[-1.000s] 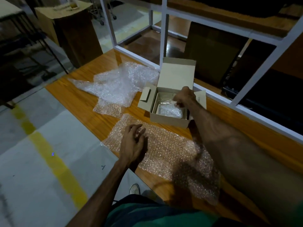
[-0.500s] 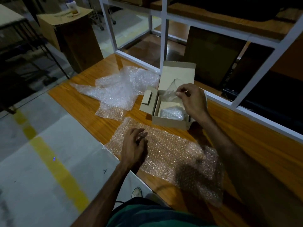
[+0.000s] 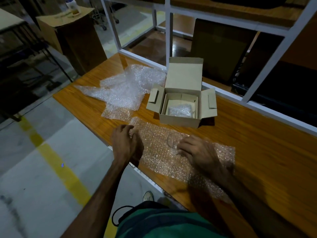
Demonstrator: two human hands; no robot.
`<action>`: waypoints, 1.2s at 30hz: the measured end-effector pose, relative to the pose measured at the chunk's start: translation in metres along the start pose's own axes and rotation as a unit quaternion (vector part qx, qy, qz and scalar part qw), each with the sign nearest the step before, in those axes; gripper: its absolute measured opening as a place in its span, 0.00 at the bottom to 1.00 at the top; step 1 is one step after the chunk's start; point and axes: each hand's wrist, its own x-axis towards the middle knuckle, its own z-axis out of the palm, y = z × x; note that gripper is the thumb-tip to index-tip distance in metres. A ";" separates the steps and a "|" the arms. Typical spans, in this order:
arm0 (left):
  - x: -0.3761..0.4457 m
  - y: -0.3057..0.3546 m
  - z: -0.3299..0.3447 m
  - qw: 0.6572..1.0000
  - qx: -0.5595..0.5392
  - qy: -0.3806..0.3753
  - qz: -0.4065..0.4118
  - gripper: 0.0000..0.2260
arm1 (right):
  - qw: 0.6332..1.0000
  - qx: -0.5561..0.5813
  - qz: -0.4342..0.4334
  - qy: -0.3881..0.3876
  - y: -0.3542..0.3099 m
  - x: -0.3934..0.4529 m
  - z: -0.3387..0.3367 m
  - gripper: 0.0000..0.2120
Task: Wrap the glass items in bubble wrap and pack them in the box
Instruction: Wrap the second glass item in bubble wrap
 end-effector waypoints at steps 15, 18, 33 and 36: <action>0.023 -0.021 -0.021 0.960 -0.059 -0.169 -0.213 0.07 | 0.980 0.124 0.150 -0.031 -0.014 0.002 0.004 0.23; 0.020 -0.004 -0.040 0.930 -0.213 -0.193 -0.230 0.07 | 0.966 0.169 0.195 -0.018 -0.020 0.003 0.000 0.28; -0.005 0.117 -0.062 0.691 -0.600 -0.378 -0.139 0.06 | 0.925 0.266 0.271 -0.022 -0.025 0.002 -0.002 0.47; -0.008 0.128 -0.056 0.698 -0.574 -0.410 -0.118 0.14 | 0.917 0.273 0.290 -0.033 -0.024 0.002 -0.001 0.38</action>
